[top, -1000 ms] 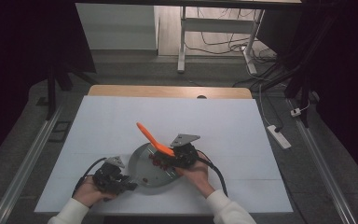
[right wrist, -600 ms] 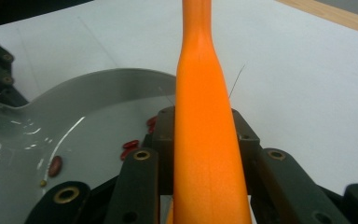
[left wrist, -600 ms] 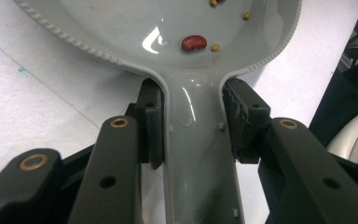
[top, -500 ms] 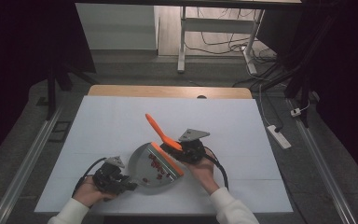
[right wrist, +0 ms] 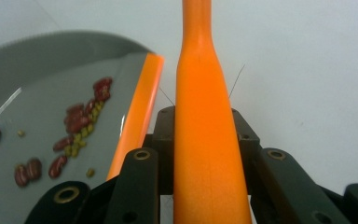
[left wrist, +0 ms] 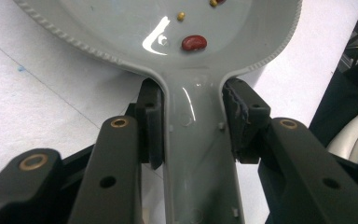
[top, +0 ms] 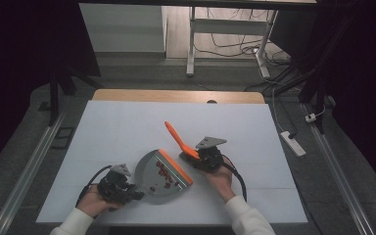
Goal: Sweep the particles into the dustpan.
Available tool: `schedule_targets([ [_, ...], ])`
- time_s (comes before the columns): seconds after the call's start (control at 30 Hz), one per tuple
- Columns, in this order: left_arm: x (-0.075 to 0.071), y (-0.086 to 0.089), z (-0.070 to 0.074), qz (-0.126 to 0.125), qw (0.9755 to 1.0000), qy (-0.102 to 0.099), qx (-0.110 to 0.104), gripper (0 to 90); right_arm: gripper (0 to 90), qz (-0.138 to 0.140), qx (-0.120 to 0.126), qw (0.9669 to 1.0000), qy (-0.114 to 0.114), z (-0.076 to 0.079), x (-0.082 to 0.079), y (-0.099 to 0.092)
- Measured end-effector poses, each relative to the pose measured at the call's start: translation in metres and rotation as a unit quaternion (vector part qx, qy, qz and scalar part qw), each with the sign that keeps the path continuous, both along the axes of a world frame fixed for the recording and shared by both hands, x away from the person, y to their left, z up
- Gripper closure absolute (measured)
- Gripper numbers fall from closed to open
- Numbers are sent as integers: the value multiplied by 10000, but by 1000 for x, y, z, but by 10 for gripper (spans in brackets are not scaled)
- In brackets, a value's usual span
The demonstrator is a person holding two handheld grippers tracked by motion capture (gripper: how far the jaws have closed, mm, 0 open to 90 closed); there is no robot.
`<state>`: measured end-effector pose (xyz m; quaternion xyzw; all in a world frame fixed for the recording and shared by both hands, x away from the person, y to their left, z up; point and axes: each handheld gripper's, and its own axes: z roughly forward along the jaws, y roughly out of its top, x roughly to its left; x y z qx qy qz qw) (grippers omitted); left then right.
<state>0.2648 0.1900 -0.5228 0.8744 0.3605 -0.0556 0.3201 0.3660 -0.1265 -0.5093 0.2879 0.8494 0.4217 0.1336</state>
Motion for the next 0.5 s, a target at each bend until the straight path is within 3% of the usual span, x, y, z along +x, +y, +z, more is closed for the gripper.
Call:
schedule_targets([
  [0.5,0,0,0,2,10000,0,-2,611,704,310,115,9994,81,-2,-18,14],
])
